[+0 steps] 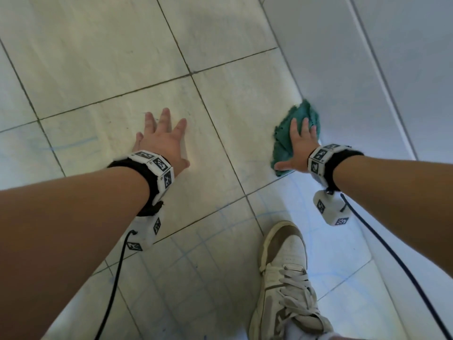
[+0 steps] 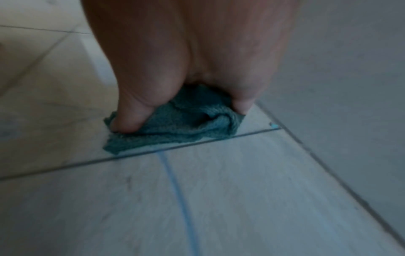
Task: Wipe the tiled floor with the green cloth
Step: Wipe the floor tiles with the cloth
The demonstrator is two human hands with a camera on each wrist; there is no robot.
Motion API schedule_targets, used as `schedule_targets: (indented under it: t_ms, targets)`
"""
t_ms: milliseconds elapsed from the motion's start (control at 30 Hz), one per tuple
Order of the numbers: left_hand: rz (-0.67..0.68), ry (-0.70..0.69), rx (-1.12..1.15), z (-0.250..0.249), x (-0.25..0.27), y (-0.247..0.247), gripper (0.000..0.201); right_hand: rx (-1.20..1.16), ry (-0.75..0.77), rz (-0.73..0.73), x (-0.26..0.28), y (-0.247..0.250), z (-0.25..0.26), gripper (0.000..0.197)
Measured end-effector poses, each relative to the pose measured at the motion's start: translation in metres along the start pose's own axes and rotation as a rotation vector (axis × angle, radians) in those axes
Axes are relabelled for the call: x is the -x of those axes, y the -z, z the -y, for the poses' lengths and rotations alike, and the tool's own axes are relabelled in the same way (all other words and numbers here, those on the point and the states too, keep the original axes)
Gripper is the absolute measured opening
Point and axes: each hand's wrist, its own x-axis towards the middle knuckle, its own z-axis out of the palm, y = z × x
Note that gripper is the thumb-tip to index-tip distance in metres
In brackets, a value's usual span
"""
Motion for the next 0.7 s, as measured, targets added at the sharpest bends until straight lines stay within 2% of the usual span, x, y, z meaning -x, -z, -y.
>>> schedule_targets:
  t_ms: [67,133,233,300,367,433,500,567,700]
  targets:
    - [-0.002,-0.001,-0.003,0.000,0.001,0.000,0.099,0.007,0.049,0.019,0.013,0.000,0.016,0.136]
    - [0.000,-0.008,-0.001,0.000,0.002,0.000,0.098,0.048,0.160,0.038,0.029,-0.003,0.045,0.136]
    - [0.001,-0.007,-0.006,-0.002,0.001,0.001,0.098,0.136,0.377,0.051,0.047,-0.014,0.115,0.135]
    - [-0.007,0.004,-0.009,-0.004,0.000,0.002,0.096,0.133,0.451,0.047,0.052,-0.022,0.155,0.135]
    - [-0.024,0.017,-0.008,-0.004,-0.001,0.002,0.094,0.139,0.466,0.030,0.050,-0.027,0.169,0.136]
    - [-0.021,0.010,-0.012,-0.004,0.000,0.001,0.094,0.162,0.477,0.027,0.048,-0.024,0.160,0.136]
    - [-0.013,0.004,-0.016,-0.002,0.001,0.001,0.097,0.157,0.441,0.001,0.040,-0.013,0.143,0.134]
    - [-0.004,0.002,-0.012,-0.001,0.002,0.002,0.099,0.085,0.338,-0.036,0.026,-0.001,0.119,0.134]
    - [0.016,0.006,0.000,-0.004,0.002,0.003,0.099,-0.001,-0.011,-0.064,-0.007,0.017,0.032,0.133]
